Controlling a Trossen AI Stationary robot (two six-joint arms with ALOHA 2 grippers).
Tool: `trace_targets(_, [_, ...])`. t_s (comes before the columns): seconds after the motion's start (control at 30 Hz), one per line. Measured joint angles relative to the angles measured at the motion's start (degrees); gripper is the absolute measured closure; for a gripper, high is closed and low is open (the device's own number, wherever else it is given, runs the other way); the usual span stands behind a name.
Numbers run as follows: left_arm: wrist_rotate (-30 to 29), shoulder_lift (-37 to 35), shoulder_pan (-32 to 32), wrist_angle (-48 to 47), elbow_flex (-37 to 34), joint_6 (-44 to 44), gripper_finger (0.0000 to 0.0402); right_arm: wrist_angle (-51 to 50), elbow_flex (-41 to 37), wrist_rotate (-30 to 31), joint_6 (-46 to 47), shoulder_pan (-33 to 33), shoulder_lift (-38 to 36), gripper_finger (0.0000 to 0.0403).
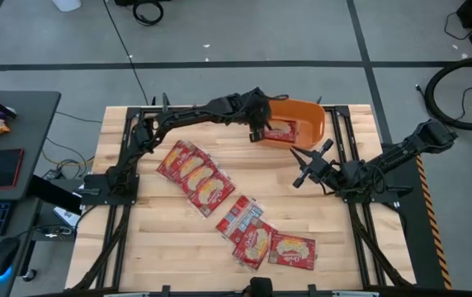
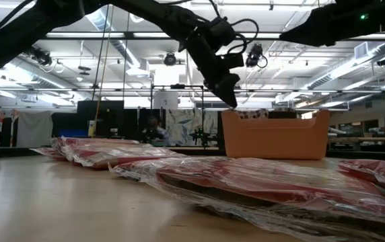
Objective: Sort popcorn bags into baskets
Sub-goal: Put the popcorn bag into the bin
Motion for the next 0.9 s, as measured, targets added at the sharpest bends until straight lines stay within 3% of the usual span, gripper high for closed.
trace_targets(0.1, [0.2, 1.0, 0.1, 0.6, -0.2, -1.2, 0.0264, 0.1, 0.0, -3.0, 1.1, -1.0, 0.0, 0.0355])
trace_targets(0.23, [0.4, 0.9, 0.1, -5.0, -0.3, -0.2, 0.0264, -0.5, 0.0, -1.6, 1.4, -1.6, 0.2, 0.0355])
trace_targets(0.5, [-5.5, 0.4, -1.0, -14.4, -0.3, 0.1, 0.0264, -1.2, 0.0, -1.6, 1.9, -2.6, 0.2, 0.0355])
trace_targets(0.7, [-10.6, 0.4, -0.9, -14.0, -0.3, 3.1, 0.0264, -1.2, 0.0, -1.7, 2.0, -2.6, 0.3, 0.0355])
trace_targets(0.9, [-11.0, 0.4, -0.9, -13.6, -0.3, 4.7, 0.0264, -1.2, 0.0, -1.7, 2.0, -2.6, 0.3, 0.0355])
